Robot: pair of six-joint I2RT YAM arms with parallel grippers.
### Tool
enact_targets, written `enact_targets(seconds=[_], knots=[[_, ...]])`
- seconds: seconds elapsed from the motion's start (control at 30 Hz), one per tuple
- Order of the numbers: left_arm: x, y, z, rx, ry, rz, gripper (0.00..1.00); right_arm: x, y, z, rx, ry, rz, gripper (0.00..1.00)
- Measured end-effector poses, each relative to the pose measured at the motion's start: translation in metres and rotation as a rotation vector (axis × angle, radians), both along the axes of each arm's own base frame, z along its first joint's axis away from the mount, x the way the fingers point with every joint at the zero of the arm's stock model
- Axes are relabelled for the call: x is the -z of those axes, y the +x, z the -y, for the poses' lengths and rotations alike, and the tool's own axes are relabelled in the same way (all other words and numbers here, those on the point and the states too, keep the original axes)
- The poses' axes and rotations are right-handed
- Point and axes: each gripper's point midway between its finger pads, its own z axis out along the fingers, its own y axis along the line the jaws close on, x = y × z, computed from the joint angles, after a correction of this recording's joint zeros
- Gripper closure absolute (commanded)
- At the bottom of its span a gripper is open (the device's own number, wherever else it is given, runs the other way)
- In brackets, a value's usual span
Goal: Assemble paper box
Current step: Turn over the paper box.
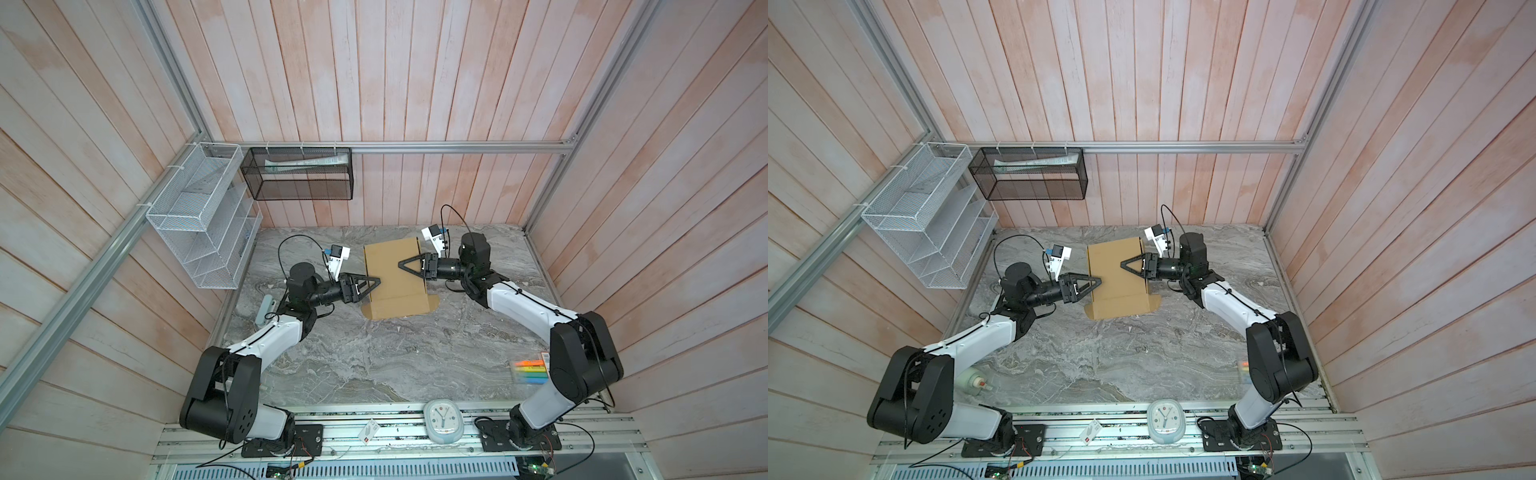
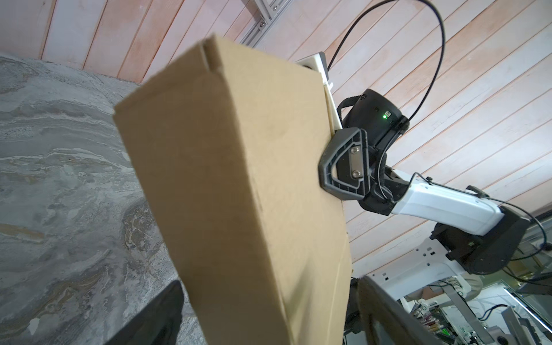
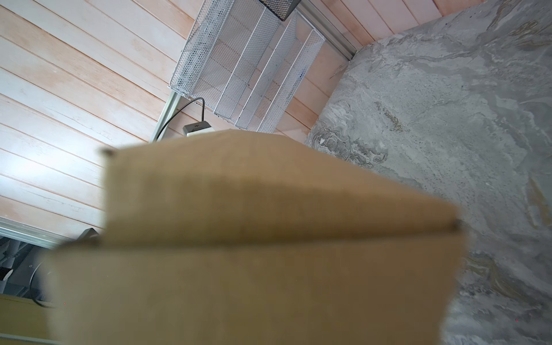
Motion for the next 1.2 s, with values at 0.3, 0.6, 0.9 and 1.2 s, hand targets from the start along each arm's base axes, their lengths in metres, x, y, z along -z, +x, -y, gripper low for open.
enact_targets(seconds=[0.3, 0.6, 0.9, 1.2], knots=[[-0.008, -0.003, 0.005, 0.031, -0.024, 0.018, 0.13, -0.010, -0.005, -0.006, -0.025, 0.030, 0.019, 0.56], [-0.015, -0.006, 0.007, 0.048, -0.045, 0.021, 0.18, -0.017, -0.007, -0.013, -0.052, 0.050, 0.033, 0.56], [-0.021, -0.006, 0.007, 0.049, -0.075, 0.004, 0.22, -0.021, -0.007, -0.015, -0.059, 0.060, 0.054, 0.56], [-0.024, -0.006, 0.009, 0.055, -0.094, -0.011, 0.25, -0.024, -0.007, -0.021, -0.083, 0.075, 0.073, 0.56]])
